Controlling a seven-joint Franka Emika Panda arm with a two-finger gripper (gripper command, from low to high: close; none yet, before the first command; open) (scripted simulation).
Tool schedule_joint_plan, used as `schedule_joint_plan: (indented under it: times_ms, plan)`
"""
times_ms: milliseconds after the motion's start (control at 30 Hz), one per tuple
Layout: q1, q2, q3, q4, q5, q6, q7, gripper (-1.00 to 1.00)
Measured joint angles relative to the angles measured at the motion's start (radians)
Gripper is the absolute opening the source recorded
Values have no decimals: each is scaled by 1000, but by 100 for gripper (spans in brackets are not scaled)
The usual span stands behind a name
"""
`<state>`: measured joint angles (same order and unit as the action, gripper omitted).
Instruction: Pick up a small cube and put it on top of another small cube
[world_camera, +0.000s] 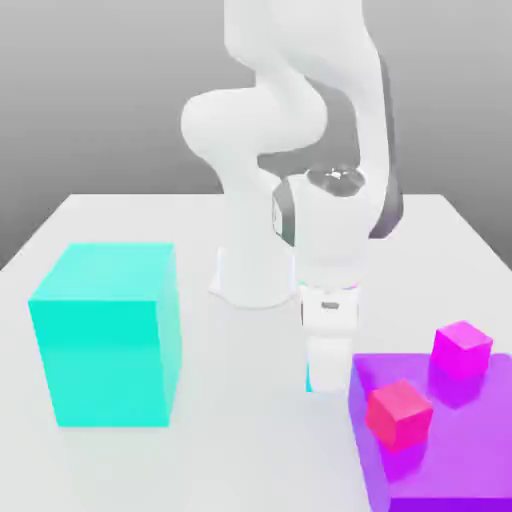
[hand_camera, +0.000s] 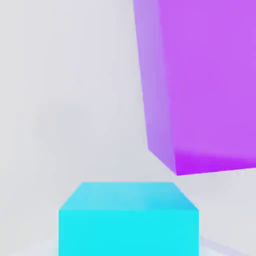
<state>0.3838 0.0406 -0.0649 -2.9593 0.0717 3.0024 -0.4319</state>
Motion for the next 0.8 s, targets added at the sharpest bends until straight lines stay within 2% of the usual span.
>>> schedule_joint_plan:
  times_ms: [133, 200, 300, 433, 800]
  plan:
    - [-18, -91, 3, -23, -73, -70, 58, -100]
    - [-51, -116, -12, 16, -112, -87, 80, -100]
    - [-107, -130, -31, 114, -167, -108, 103, -100]
    - [-111, -92, -30, 259, -195, -196, 105, -100]
    - [-42, 63, 27, 659, -165, -495, 37, -100]
